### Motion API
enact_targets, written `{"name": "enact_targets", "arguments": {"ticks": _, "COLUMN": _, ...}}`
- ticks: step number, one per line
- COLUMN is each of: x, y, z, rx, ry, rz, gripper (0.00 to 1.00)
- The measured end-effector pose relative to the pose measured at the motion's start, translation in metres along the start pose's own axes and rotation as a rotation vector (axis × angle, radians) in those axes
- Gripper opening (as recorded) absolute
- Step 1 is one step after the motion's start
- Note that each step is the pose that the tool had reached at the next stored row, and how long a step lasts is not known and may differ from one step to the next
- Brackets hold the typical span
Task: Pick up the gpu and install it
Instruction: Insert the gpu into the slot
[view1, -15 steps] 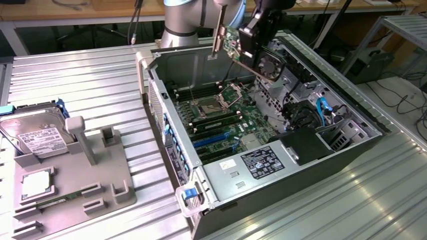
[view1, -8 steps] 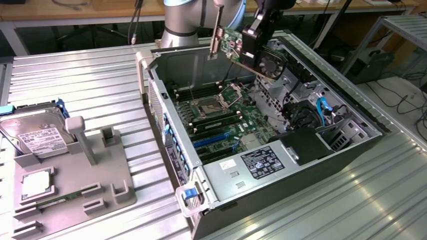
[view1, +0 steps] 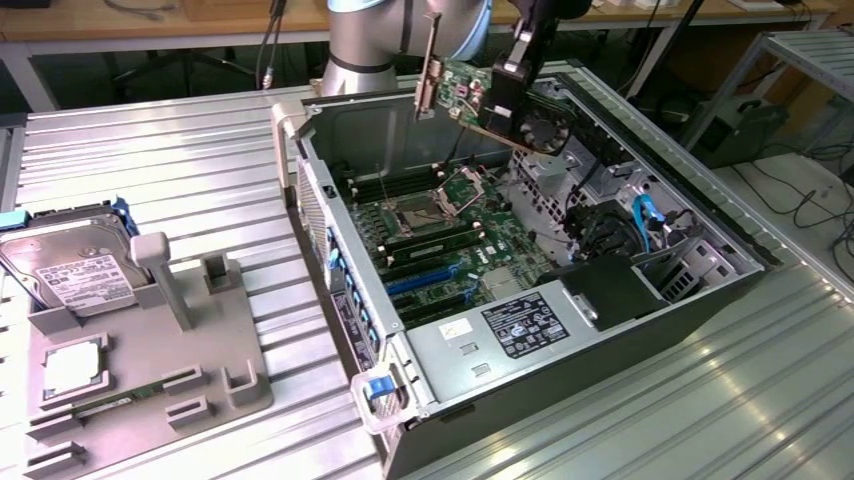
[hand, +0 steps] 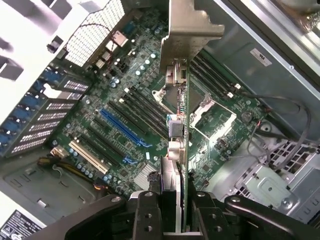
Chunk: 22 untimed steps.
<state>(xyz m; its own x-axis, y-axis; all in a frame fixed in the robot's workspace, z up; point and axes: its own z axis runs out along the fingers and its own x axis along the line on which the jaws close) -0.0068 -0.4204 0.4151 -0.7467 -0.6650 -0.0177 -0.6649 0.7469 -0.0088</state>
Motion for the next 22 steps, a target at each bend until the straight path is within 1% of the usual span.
{"name": "enact_targets", "arguments": {"ticks": 16, "x": 0.0000, "y": -0.0001, "z": 0.0000, "rx": -0.0036, "ry": -0.0018, "rz": -0.202, "gripper": 0.28}}
{"name": "enact_targets", "arguments": {"ticks": 22, "x": 0.0000, "y": -0.0001, "z": 0.0000, "rx": -0.0052, "ry": -0.0025, "rz": -0.291, "gripper": 0.28}}
